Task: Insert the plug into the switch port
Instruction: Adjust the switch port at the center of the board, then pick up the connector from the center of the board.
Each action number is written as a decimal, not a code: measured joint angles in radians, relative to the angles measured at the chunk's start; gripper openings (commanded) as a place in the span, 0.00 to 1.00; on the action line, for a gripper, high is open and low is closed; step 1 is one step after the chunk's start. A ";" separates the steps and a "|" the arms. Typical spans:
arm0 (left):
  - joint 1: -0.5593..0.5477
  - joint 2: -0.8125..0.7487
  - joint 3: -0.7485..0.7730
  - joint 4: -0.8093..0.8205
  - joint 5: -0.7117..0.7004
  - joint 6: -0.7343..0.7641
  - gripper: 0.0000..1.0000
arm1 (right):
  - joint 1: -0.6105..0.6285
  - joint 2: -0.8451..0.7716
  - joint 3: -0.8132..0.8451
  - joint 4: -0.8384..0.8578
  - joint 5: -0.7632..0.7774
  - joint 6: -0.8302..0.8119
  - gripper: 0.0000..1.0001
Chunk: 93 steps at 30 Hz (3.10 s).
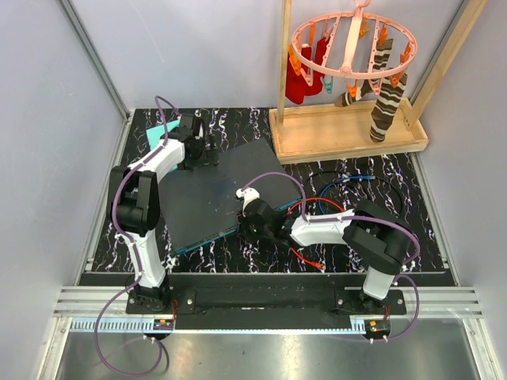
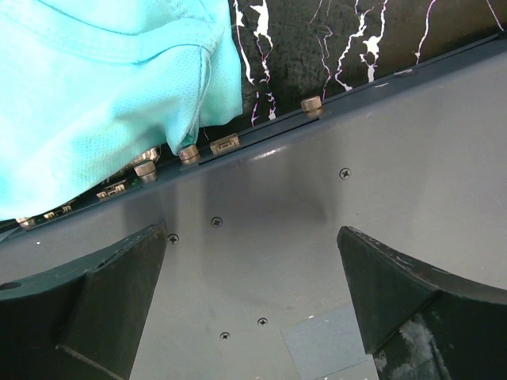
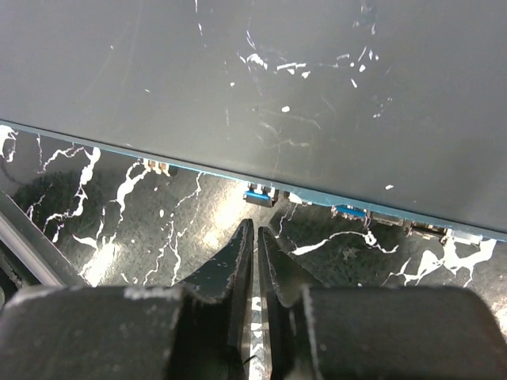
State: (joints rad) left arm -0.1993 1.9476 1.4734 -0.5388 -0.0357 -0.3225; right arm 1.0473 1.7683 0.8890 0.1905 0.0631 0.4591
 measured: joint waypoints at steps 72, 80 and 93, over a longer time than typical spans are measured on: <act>-0.155 -0.740 -0.562 0.088 -0.057 0.012 0.99 | -0.570 -0.085 0.106 -0.583 0.219 0.499 0.57; -0.164 -0.742 -0.562 0.092 -0.056 0.011 0.99 | -0.621 -0.049 0.131 -0.580 0.258 0.544 0.56; -0.166 -0.742 -0.562 0.093 -0.052 0.011 0.99 | -0.658 0.003 0.151 -0.570 0.261 0.523 0.17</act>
State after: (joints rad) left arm -0.3653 1.2053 0.9119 -0.4461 -0.0875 -0.3115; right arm 0.3889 1.7714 1.0397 -0.3794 0.3244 0.9825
